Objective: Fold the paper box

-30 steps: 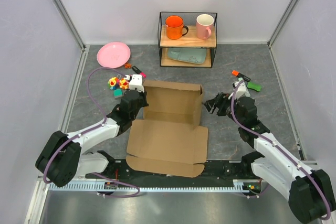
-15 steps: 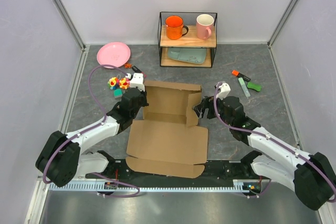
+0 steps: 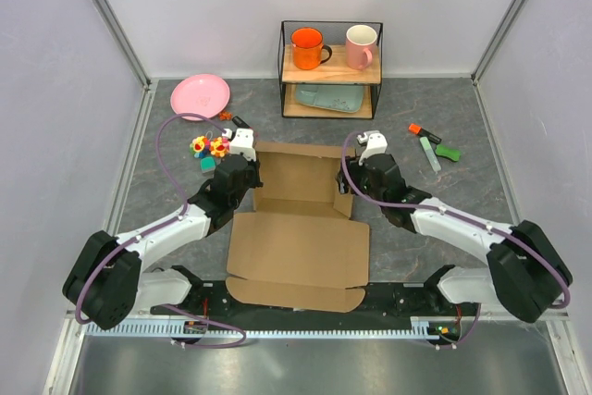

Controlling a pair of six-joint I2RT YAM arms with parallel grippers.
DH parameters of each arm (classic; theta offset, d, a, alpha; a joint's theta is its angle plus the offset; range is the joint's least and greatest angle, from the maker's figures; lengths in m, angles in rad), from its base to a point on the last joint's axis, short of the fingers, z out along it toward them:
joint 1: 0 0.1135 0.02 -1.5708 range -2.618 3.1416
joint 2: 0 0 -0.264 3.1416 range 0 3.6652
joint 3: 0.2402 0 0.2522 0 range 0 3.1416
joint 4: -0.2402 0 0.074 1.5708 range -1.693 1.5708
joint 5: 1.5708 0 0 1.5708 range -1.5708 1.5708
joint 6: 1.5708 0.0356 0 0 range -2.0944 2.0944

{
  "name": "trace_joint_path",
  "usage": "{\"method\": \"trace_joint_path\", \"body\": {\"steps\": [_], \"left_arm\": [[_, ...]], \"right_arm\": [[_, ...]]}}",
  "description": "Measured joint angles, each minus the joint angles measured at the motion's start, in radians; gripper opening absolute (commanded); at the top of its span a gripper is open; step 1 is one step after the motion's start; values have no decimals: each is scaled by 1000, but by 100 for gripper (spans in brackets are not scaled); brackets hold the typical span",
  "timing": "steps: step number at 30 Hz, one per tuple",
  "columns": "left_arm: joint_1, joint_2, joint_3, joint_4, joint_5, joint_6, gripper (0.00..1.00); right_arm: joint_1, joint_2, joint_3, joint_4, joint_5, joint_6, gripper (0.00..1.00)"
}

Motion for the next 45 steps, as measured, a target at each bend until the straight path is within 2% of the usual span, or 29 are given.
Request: {"method": "trace_joint_path", "body": {"steps": [4,5,10,11,14,23,24,26,28,32,37,39,41,42,43,45], "left_arm": [[0,0,0,0,6,1,2],[0,0,0,0,7,1,2],[-2,-3,1,-1,7,2,2],[-2,-5,1,-1,6,1,2],[-2,-9,1,-3,1,1,2],[-5,-10,11,-22,-40,0,2],[-5,-10,14,-24,-41,0,2],[-6,-10,19,-26,-40,0,2],[-8,-10,21,-25,-37,0,2],[-15,-8,25,-27,-36,2,2],[-17,-7,25,-40,-39,6,2],[-18,-7,25,-42,-39,7,2],[-18,-7,25,-42,-39,8,5],[-18,-7,25,-42,-37,8,7],[-20,-6,25,-42,-37,8,9],[-21,-6,25,-60,-42,6,15]], "right_arm": [[16,58,23,0,68,-17,55],[26,68,26,-1,92,-23,47],[74,105,58,-16,211,-56,28],[84,116,68,-19,245,-60,19],[101,140,89,-37,325,-61,0],[179,222,212,-145,584,6,0],[183,218,212,-149,590,12,4],[184,207,204,-151,586,18,22],[183,192,192,-157,572,25,31],[182,185,180,-195,562,24,43],[180,170,150,-210,523,28,44],[180,161,137,-208,510,28,42],[179,158,126,-207,488,29,22],[179,158,119,-203,473,30,8],[180,158,112,-193,457,33,0],[180,156,101,-168,453,64,0]]}}
